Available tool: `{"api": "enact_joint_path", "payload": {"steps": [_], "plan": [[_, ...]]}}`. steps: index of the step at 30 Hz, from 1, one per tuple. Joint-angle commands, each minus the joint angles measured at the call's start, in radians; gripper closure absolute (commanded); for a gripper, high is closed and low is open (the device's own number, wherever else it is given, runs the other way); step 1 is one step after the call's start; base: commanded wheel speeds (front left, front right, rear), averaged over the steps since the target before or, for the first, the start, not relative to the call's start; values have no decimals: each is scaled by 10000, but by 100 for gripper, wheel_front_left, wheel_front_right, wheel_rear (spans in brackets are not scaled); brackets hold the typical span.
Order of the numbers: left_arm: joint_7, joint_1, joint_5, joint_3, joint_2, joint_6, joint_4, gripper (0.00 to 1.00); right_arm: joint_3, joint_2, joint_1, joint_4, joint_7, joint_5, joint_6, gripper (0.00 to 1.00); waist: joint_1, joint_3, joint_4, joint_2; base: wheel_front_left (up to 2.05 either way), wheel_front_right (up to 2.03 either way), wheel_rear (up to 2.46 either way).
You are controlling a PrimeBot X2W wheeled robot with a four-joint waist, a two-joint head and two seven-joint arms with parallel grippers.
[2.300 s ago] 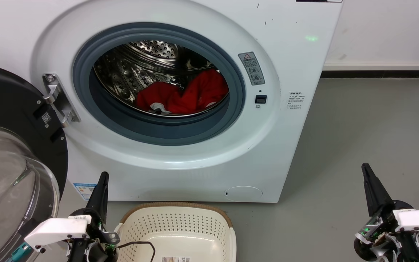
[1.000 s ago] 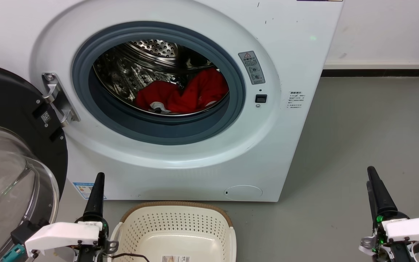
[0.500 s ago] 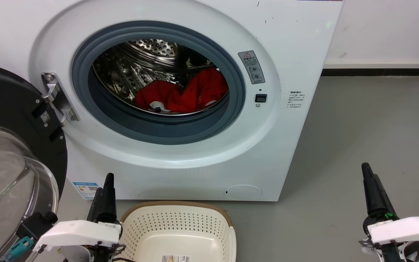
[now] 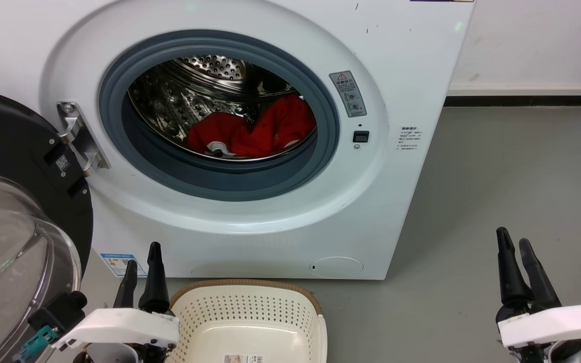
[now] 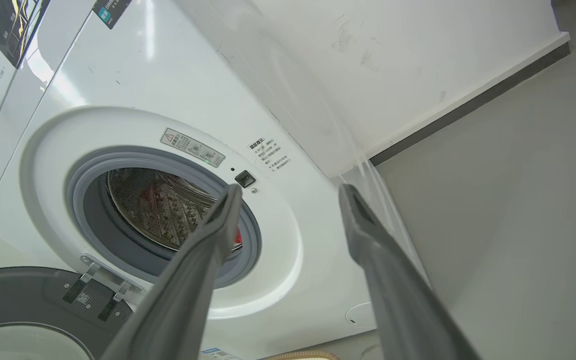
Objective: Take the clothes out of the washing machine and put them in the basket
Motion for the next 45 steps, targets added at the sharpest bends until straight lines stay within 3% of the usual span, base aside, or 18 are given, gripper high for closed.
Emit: {"api": "enact_joint_path", "payload": {"steps": [1, 45], "plan": [[-95, -36, 349, -26, 21, 69, -207, 0, 24, -8, 8, -229, -114, -374, 0, 0, 0, -4, -1, 0, 0, 0, 0], [-1252, 662, 4489, -325, 24, 19, -386, 0, 384, 1, 862, -1189, -1266, -5517, -1, 0, 0, -11, -26, 0, 0, 0, 0]]}}
